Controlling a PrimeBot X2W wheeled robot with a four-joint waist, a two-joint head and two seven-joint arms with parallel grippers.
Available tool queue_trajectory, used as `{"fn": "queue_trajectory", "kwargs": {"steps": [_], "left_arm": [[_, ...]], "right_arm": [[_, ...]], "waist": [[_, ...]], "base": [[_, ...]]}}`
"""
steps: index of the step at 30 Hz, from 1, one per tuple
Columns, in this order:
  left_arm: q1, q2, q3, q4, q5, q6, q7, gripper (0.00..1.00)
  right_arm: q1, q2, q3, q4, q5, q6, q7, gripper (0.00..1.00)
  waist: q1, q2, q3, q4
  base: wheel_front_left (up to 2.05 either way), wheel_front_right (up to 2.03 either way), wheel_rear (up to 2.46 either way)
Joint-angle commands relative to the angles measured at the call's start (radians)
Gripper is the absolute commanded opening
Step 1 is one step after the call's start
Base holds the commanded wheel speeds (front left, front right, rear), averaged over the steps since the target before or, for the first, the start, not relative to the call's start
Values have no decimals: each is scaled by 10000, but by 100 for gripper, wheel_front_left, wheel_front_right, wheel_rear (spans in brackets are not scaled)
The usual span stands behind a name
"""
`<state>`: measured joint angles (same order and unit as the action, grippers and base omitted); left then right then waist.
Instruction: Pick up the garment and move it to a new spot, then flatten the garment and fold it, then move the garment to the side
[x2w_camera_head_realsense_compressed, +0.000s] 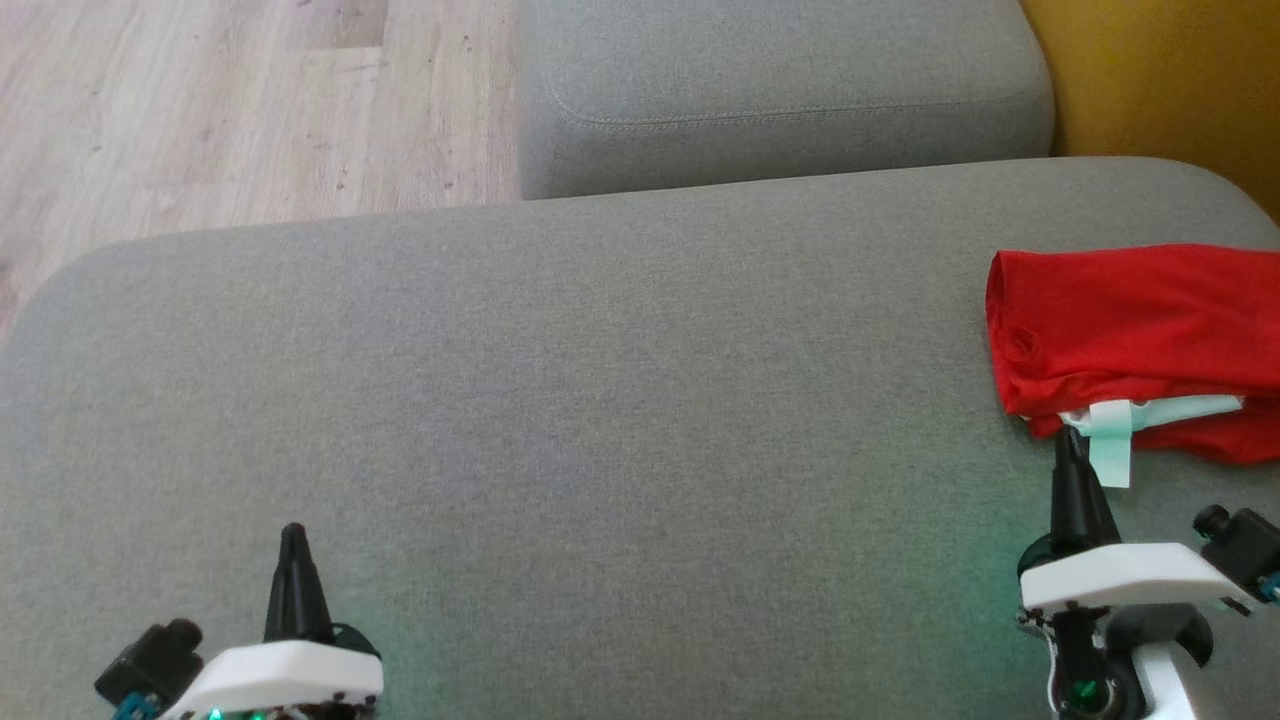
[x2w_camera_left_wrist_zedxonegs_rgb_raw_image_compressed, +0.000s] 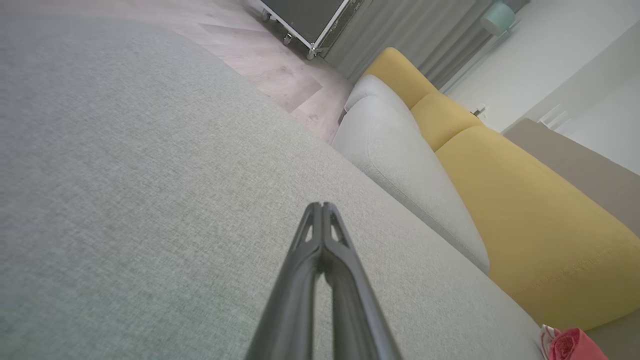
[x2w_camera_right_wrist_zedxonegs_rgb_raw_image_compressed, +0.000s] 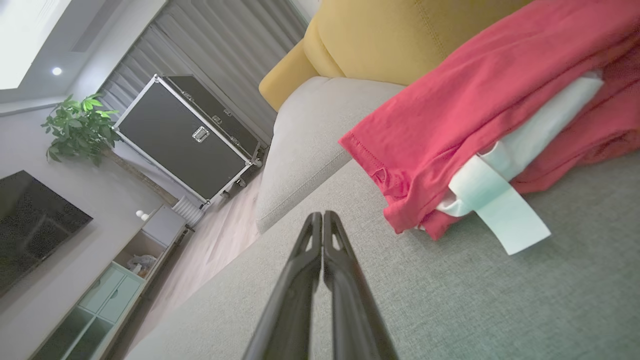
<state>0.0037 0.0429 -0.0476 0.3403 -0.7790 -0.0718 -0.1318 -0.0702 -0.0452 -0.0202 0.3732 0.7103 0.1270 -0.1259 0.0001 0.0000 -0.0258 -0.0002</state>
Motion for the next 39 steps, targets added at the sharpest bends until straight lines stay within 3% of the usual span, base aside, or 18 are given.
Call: {"fn": "queue_trajectory", "kwargs": {"steps": [1,39], "left_arm": [[-577,27,247,-377,-281,-77,70,0],[-831,49,889,-645,-4048,-317,1188,0]], "right_arm": [[-435,-29,-11,-405,328,14,69,0],[-408,-39,-446,-818,4394,25,1160,0]], "waist": [[0,0,6,1],[-1,0,139,1]], "base": [[0,0,0],[0,0,0]]}}
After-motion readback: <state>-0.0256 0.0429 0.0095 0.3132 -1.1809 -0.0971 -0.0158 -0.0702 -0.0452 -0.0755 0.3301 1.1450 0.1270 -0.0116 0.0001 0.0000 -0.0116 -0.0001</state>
